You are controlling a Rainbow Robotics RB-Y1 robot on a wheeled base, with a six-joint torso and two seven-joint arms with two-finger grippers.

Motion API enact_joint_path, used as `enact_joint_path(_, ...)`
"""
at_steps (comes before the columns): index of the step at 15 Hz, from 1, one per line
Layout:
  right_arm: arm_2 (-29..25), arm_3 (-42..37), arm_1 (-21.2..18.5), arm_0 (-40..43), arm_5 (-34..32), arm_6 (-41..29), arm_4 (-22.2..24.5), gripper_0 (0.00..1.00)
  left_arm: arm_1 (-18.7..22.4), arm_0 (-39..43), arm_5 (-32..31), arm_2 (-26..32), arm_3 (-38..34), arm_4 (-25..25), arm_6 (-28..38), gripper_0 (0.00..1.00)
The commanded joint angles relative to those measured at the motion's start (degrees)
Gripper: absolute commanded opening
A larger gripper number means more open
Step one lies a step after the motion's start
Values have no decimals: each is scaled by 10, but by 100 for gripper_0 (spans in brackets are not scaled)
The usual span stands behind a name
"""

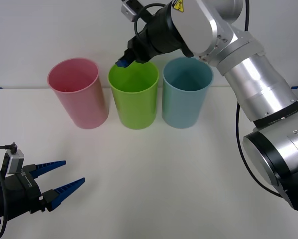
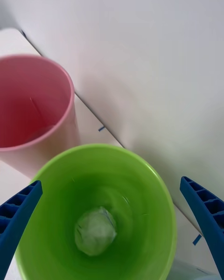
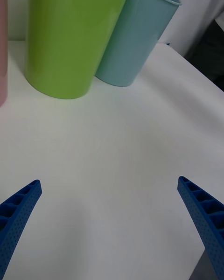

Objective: Put cans in the blue bin and PET bottles in the pink bin and trash in the green bin.

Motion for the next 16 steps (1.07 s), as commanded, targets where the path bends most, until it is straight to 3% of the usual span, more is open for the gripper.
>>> enact_joint_path(1, -54, -121, -45, 49, -44, 4, -68, 100, 0, 0, 0, 0, 0, 0, 0, 100)
enact_joint_path(4, -81, -277, -110, 169, -47, 20, -168, 100, 0, 0, 0, 0, 0, 0, 0, 100)
enact_joint_path(7, -127, -382, -171, 281, -47, 66, -280, 100, 0, 0, 0, 0, 0, 0, 0, 100)
enact_joint_path(10, -193, -433, -179, 406, -52, 172, -376, 100, 0, 0, 0, 0, 0, 0, 0, 100)
enact_joint_path(16, -259, -491, -175, 625, -53, 366, -470, 100, 0, 0, 0, 0, 0, 0, 0, 100)
